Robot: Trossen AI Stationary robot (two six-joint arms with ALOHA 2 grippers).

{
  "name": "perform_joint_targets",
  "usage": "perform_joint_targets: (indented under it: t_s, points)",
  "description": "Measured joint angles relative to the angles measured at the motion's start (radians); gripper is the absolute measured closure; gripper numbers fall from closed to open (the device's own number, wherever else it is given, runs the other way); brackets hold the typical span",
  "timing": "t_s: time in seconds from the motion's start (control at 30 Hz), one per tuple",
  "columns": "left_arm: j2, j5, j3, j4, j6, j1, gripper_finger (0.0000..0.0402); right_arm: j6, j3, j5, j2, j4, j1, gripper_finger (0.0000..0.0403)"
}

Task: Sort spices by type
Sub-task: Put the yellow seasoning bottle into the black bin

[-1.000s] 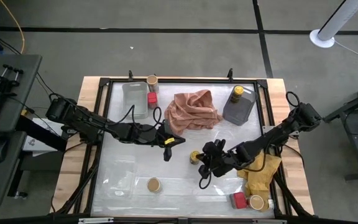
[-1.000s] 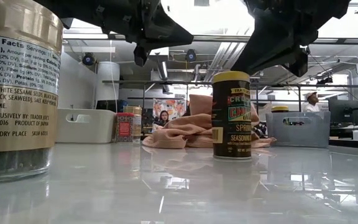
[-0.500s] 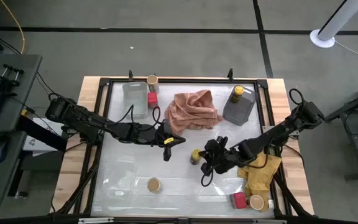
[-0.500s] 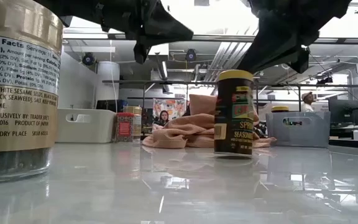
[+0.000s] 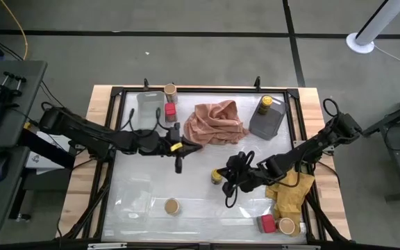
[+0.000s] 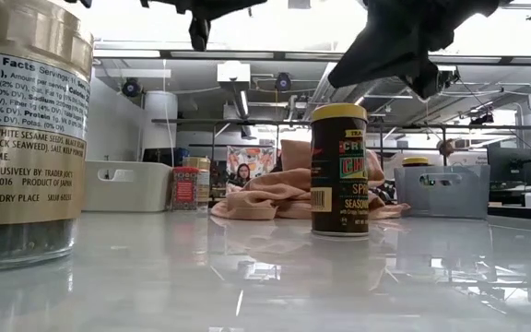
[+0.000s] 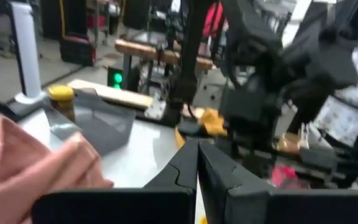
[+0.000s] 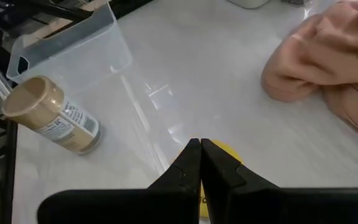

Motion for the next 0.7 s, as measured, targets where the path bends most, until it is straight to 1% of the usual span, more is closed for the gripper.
perform_joint_targets:
  t_s: [0.23,0.4,0.47,0.6,0.7]
  points:
    - [-0.068,-0.042,0.0,-0.04,0.016,0.0,0.0401,-0.003,0.001,-0.036,0.074,0.059,-0.011,0.0403]
    - [-0.068,-0.054,0.0,-0.055,0.014,0.0,0.0401,0.007,0.009,-0.065,0.148,0.145,-0.011,0.0403]
    - [-0.066,-0.054,0.001,-0.063,0.014,0.0,0.0402,0.03,0.011,-0.075,0.173,0.154,-0.01,0.0403]
    - [-0.065,-0.054,0.001,-0.085,-0.002,0.0,0.0401,0.054,0.01,-0.072,0.186,0.156,-0.009,0.0403]
    - [-0.065,-0.054,0.001,-0.083,-0.002,0.0,0.0402,0.032,0.007,-0.07,0.175,0.152,-0.01,0.0403]
